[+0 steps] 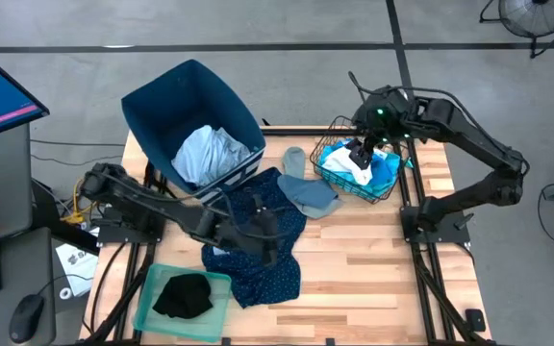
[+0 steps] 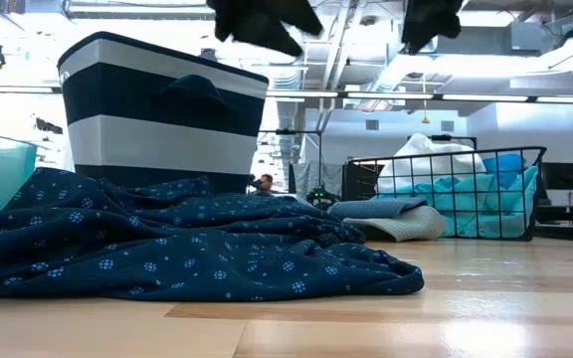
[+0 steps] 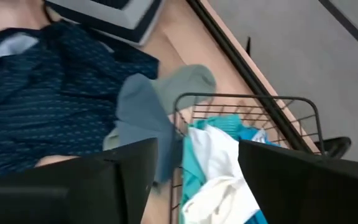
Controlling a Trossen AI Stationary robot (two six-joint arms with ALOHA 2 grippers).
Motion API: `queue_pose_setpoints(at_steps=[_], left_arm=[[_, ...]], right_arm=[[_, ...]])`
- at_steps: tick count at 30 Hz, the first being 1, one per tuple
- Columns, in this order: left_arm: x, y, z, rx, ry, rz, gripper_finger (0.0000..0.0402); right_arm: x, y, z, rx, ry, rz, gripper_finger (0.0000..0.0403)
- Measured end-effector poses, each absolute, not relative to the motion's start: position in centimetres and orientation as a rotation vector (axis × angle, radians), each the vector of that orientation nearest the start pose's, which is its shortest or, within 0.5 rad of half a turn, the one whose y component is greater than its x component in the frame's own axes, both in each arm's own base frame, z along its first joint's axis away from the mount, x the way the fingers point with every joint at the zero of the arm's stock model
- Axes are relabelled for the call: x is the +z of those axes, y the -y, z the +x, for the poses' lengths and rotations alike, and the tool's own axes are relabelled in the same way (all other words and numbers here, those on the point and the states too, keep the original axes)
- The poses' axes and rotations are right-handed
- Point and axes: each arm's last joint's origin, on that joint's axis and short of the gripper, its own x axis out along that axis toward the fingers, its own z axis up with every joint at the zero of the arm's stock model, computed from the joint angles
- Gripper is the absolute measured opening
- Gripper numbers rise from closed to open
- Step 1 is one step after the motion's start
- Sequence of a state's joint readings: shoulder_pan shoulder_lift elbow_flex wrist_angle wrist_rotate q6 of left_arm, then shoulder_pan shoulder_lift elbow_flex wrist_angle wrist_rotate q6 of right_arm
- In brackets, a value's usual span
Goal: Pick & Place Cloths
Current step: Put the dark blue cloth into the blue laundry organizer
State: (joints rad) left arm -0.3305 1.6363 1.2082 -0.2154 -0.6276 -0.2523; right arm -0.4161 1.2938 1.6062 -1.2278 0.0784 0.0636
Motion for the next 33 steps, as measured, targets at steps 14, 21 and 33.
queue_pose_setpoints(at_steps=[14,21,33], left_arm=[[18.0,9.6,37.6,0.303,-0.769,0.056,0.0262],[15.7,8.7,38.3,0.327,-0.829,0.063,0.0262],[11.9,8.1,38.8,0.366,-0.931,-0.085,0.0256]], right_arm=[[43.6,5.7,18.2,-0.402,-0.823,0.203,0.0206],[44.1,5.4,17.1,-0.406,-0.787,0.212,0.0203],[44.2,4.6,16.2,-0.375,-0.813,0.201,0.0195]])
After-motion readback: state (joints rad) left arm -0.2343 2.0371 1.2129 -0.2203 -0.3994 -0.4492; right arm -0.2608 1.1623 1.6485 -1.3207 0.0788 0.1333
